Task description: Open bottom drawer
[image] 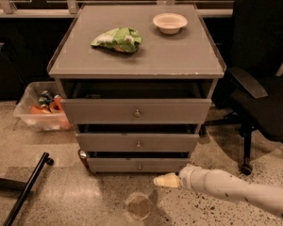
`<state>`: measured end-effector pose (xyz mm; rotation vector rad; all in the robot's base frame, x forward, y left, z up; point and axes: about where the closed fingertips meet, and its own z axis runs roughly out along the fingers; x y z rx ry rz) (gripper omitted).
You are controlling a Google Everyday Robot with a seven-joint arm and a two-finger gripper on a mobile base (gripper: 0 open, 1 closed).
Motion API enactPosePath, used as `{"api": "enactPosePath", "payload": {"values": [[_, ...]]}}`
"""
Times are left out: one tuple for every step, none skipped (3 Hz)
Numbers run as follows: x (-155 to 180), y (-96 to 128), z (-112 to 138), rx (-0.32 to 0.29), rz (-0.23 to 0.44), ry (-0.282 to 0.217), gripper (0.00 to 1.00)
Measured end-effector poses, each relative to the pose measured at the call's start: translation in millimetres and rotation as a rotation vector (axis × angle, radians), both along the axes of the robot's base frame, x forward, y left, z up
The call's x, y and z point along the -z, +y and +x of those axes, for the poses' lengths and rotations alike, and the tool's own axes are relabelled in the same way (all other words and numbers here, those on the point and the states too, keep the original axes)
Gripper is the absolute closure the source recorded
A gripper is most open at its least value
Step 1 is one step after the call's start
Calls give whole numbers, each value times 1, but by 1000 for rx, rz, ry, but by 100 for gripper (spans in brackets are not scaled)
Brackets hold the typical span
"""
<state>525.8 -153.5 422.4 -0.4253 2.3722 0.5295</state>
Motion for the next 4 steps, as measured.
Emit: {"api": "enactPosePath", "payload": {"values": [[0, 0, 0, 0, 0, 0, 0], [9, 4, 5, 20, -18, -13, 0], [42, 2, 25, 59, -37, -31, 8], [87, 0, 49, 91, -37, -46, 27]]}}
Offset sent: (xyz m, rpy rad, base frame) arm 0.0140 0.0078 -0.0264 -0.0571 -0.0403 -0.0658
